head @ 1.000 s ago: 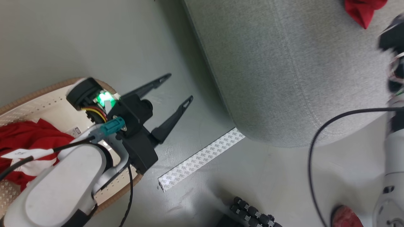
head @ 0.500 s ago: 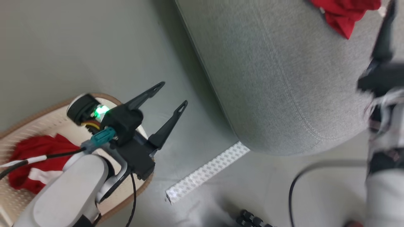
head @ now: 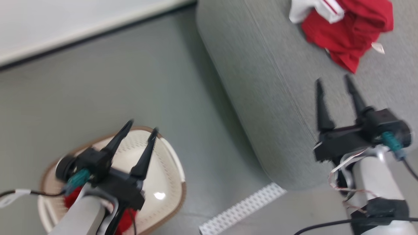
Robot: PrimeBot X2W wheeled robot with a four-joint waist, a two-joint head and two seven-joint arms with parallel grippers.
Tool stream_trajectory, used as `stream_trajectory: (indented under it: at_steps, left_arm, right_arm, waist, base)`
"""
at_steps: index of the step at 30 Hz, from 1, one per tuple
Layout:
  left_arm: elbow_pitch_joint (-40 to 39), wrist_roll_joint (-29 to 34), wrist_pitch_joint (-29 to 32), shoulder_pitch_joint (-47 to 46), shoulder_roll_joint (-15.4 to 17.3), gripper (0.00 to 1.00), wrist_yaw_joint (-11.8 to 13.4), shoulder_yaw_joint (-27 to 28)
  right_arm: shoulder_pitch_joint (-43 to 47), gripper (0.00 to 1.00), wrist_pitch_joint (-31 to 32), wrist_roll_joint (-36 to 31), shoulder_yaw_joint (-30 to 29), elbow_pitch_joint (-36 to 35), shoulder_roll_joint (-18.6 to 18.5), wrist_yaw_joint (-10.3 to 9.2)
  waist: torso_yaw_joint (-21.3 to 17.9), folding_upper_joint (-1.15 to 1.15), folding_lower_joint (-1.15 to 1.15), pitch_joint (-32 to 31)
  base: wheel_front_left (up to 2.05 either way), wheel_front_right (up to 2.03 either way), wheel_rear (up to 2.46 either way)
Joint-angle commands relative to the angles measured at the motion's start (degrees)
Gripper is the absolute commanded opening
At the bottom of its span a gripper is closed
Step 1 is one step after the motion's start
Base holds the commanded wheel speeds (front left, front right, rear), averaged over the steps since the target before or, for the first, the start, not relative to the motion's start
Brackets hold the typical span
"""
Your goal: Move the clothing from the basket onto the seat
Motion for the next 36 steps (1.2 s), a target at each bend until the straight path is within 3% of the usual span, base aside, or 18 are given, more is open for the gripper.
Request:
stream_trajectory:
  at_steps: [1, 10, 19, 29, 36]
  left_arm:
    - [0.6, -0.1, -0.4, 1.5, 0.0, 1.00, 0.4, 0.3]
    - [3.4, -1.3, -2.2, 9.0, -2.5, 1.00, 2.9, 8.1]
    - [-0.3, 2.5, -2.2, 20.6, -6.2, 1.00, 3.8, 20.6]
    - [-9.0, 9.6, -2.2, 30.5, -11.2, 1.00, 2.1, 30.1]
    - [-14.3, 14.7, -2.2, 35.7, -14.3, 1.00, -1.9, 35.1]
  right_arm:
    - [0.9, 1.00, 0.0, 0.5, 0.7, 0.3, -0.5, -0.04]
    - [3.3, 1.00, 0.0, 4.6, 10.1, 3.9, -0.1, -0.04]
    - [7.3, 1.00, 0.0, 7.1, 11.9, 3.8, 0.1, -0.04]
    - [14.7, 1.00, 0.0, 5.8, 11.0, -2.0, 1.3, -0.04]
    - [21.1, 1.00, 0.0, 3.9, 8.8, -8.8, 2.2, -0.04]
  waist:
    - [6.3, 0.01, 0.02, -7.1]
    - [12.3, 0.01, 0.02, -15.4]
    - [17.4, 0.01, 0.02, -23.7]
    - [20.6, 0.01, 0.02, -28.7]
    - [21.3, 0.01, 0.02, -30.3]
  base:
    - [0.00, 0.00, 0.00]
    - [0.00, 0.00, 0.00]
    - [0.00, 0.00, 0.00]
    - [0.00, 0.00, 0.00]
    - [0.00, 0.00, 0.00]
